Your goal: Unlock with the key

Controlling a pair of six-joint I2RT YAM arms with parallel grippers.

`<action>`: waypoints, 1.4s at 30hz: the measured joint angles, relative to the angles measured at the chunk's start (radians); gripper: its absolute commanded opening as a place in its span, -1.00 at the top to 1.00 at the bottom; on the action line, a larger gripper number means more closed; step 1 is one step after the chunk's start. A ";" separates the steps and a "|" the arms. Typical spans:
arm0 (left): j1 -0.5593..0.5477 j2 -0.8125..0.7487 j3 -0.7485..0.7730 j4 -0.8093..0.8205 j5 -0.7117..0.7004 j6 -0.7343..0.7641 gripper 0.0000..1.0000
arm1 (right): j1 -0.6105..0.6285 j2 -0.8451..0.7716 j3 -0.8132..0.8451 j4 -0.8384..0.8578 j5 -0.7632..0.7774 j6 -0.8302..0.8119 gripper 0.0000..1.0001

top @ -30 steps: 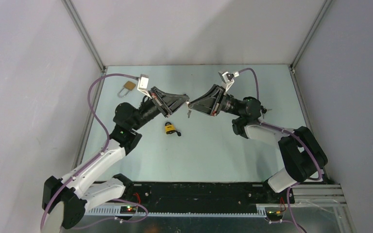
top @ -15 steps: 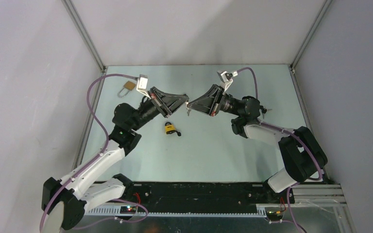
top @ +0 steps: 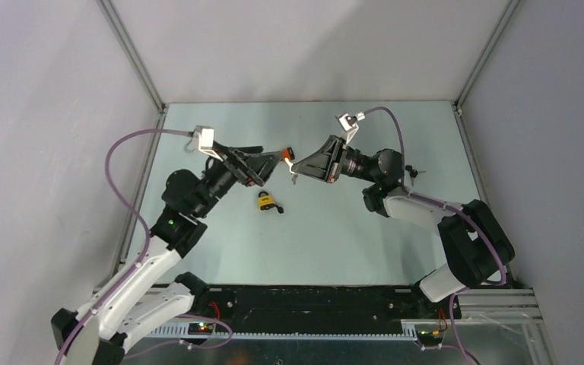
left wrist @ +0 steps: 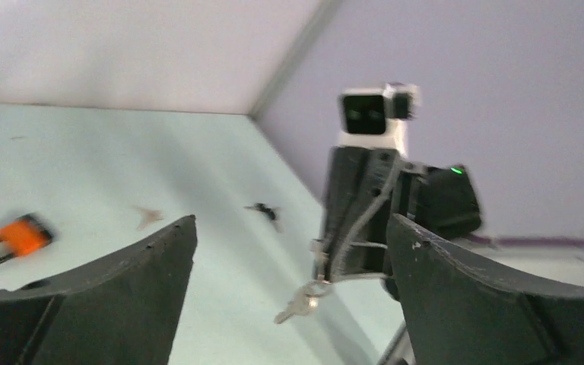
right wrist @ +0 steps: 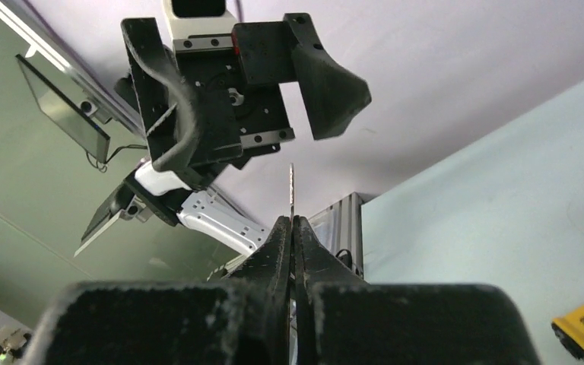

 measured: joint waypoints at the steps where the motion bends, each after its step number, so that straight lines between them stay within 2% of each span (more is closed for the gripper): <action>1: 0.000 -0.018 0.010 -0.063 -0.050 0.018 -0.99 | 0.000 -0.007 -0.004 -0.030 0.002 -0.012 1.00; 8: 0.005 -0.047 0.150 -0.512 -0.414 0.100 -0.98 | -0.002 -0.078 -0.031 -0.229 0.050 -0.098 1.00; 13: 0.027 0.056 0.265 -0.792 -0.534 0.086 -0.96 | 0.010 -0.158 -0.043 -0.466 0.146 -0.209 1.00; 18: 0.034 0.254 0.322 -0.954 -0.535 0.034 -0.98 | 0.035 -0.242 -0.045 -0.702 0.262 -0.320 1.00; 24: 0.034 0.481 0.369 -1.085 -0.495 -0.032 -0.96 | 0.053 -0.315 -0.072 -0.861 0.357 -0.404 1.00; 37: 0.037 0.956 0.612 -1.213 -0.452 -0.119 -0.84 | 0.056 -0.405 -0.166 -0.991 0.441 -0.480 1.00; 42: 0.045 1.050 0.650 -1.245 -0.453 -0.143 -0.66 | 0.055 -0.418 -0.181 -1.000 0.443 -0.488 1.00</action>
